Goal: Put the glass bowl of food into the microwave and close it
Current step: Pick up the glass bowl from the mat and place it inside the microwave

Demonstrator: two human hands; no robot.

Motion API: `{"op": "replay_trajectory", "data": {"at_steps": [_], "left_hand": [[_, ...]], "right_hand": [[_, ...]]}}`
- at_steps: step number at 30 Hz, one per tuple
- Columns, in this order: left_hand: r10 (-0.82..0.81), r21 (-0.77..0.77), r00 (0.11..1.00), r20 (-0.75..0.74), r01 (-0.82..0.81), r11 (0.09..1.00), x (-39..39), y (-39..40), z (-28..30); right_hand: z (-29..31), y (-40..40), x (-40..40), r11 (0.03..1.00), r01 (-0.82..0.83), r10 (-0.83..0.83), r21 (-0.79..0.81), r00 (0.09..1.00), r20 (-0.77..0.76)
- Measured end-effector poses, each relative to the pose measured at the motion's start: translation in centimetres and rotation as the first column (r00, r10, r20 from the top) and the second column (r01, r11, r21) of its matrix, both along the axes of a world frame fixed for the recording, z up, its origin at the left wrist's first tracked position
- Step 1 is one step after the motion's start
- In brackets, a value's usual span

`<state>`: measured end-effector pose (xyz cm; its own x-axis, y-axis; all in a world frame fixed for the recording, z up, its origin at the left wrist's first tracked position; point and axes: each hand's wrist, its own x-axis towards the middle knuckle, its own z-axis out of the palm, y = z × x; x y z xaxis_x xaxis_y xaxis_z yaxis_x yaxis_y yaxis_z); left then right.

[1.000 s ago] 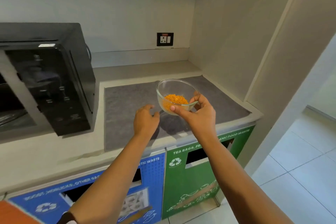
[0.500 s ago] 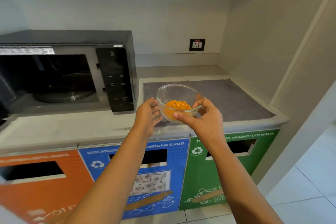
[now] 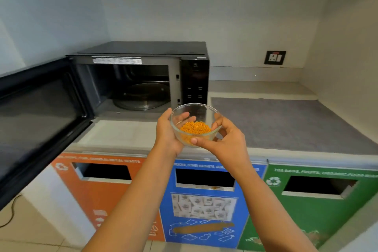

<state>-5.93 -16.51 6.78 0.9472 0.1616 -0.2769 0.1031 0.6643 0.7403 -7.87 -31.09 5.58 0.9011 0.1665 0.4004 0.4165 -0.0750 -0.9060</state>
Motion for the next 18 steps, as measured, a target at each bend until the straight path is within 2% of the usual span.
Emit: {"op": "replay_trajectory", "data": {"at_steps": [7, 12, 16, 18], "left_hand": [[0.094, -0.023, 0.996, 0.005, -0.094, 0.995, -2.2, 8.8, 0.2], [0.153, -0.021, 0.988, 0.02, -0.152, 0.988, -3.1, 14.6, 0.4], [0.232, -0.052, 0.972, 0.031, -0.23, 0.972, -3.1, 18.2, 0.1], [0.257, -0.066, 0.966, 0.015, -0.255, 0.965, -2.8, 19.3, -0.2]], "right_hand": [[0.2, 9.0, -0.7, 0.99, -0.139, 0.139, 0.005, 0.99, -0.004], [0.0, 15.3, -0.9, 0.983, -0.172, 0.175, 0.06, 0.984, -0.045], [-0.4, 19.1, -1.2, 0.954, -0.259, 0.271, 0.154, 0.96, -0.066], [-0.8, 20.5, -1.3, 0.946, -0.221, 0.253, 0.237, 0.96, -0.118]]}}
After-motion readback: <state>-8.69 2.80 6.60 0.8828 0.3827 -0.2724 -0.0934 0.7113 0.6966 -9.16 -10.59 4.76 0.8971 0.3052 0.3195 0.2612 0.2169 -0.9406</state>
